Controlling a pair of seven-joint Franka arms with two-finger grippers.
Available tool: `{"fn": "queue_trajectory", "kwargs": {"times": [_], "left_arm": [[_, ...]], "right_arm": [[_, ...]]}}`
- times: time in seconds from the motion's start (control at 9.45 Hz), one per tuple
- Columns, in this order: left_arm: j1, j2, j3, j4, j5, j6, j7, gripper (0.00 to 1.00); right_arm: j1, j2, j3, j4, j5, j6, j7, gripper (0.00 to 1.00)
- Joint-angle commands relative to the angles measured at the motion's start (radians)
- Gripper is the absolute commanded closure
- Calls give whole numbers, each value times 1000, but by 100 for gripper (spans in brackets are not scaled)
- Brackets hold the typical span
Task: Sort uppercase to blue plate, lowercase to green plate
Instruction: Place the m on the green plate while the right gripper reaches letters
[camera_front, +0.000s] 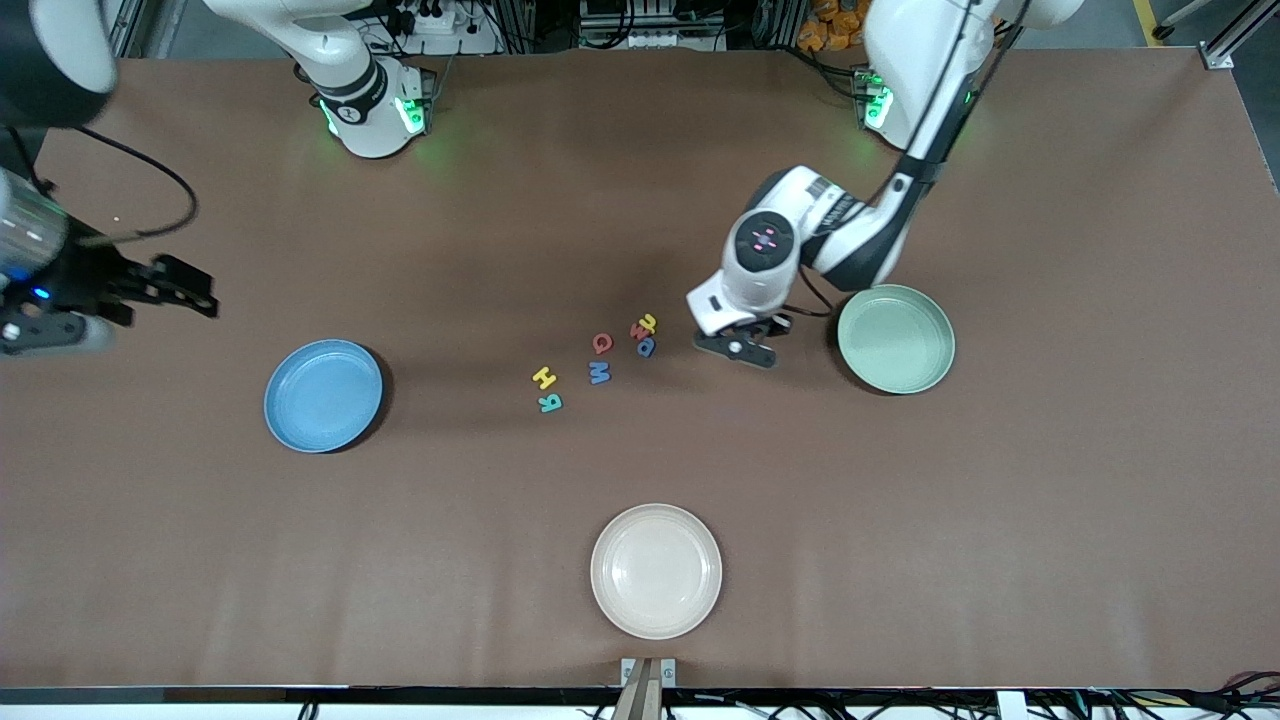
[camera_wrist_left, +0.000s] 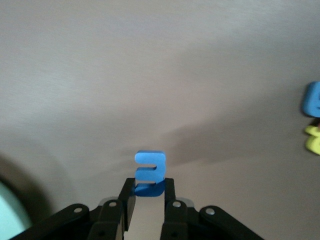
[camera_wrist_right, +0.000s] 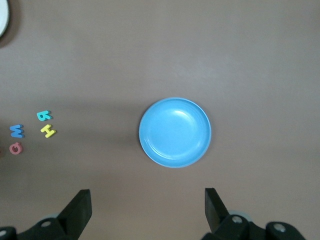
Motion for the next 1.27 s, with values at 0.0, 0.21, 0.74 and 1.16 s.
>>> {"fn": "queue_trajectory", "kwargs": {"times": [0.0,0.21,0.74,1.16], "left_arm": [[70,-49,3,-46,-14,-13,122,100],[148,-76,3,-84,-7,-13,265,100],[297,-135,4,-203,-1,9,501,100],[328,-184,4,-280,-1,11,548,98]], "right_arm": [[113,76,-6,16,19,69,113,0],[209,164,-6,11,19,155,149,0],[340,381,-7,6,19,419,229,0],[407,543,-6,5,18,608,344,0]]}}
